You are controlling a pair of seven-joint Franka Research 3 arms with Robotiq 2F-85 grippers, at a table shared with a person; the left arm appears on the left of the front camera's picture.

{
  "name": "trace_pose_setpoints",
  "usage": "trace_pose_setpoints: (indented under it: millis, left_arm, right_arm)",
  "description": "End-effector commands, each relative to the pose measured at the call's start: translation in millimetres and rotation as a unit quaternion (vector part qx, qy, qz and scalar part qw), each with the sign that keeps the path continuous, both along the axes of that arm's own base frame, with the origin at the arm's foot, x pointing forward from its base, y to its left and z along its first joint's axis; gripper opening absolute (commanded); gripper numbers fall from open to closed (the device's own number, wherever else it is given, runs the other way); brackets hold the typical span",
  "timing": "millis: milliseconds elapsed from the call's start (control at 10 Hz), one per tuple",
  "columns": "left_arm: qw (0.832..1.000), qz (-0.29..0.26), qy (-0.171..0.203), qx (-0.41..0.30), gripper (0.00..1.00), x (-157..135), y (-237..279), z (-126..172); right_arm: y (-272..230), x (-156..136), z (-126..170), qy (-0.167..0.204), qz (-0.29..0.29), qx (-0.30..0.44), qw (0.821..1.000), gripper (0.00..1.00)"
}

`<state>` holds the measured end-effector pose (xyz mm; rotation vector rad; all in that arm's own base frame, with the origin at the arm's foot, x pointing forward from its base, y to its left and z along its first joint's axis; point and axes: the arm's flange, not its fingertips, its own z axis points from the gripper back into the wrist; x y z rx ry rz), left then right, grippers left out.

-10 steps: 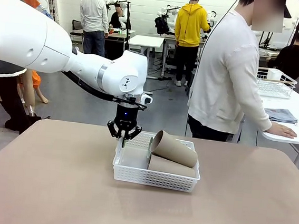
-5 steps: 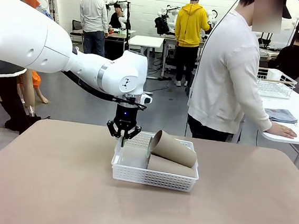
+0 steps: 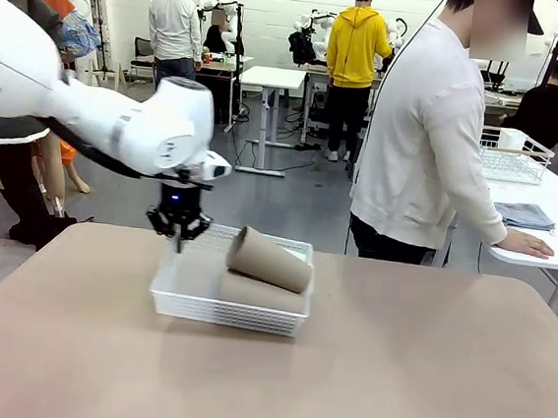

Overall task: Clean and organize the cups into the basket.
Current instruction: Move the Organizing basket back to the left side of the table.

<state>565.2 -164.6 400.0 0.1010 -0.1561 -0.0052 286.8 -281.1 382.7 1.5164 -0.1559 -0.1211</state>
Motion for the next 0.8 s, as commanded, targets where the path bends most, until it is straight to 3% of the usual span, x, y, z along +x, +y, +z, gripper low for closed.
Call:
trace_pose_setpoints:
  millis: [0,300,700]
  left_arm:
    - [1.0,-0.008,-0.024,-0.007,0.06,-36,37,2]
    - [0.998,-0.028,-0.023,-0.046,0.06,-39,97,8]
    - [0.996,0.038,0.061,-0.061,0.06,-37,162,-15]
  right_arm:
    - [1,-3,1,0.001,0.002,0.002,1.0,1.0]
    - [1,-3,1,0.001,0.002,0.002,1.0,1.0]
    - [1,-3,1,0.001,0.002,0.002,1.0,1.0]
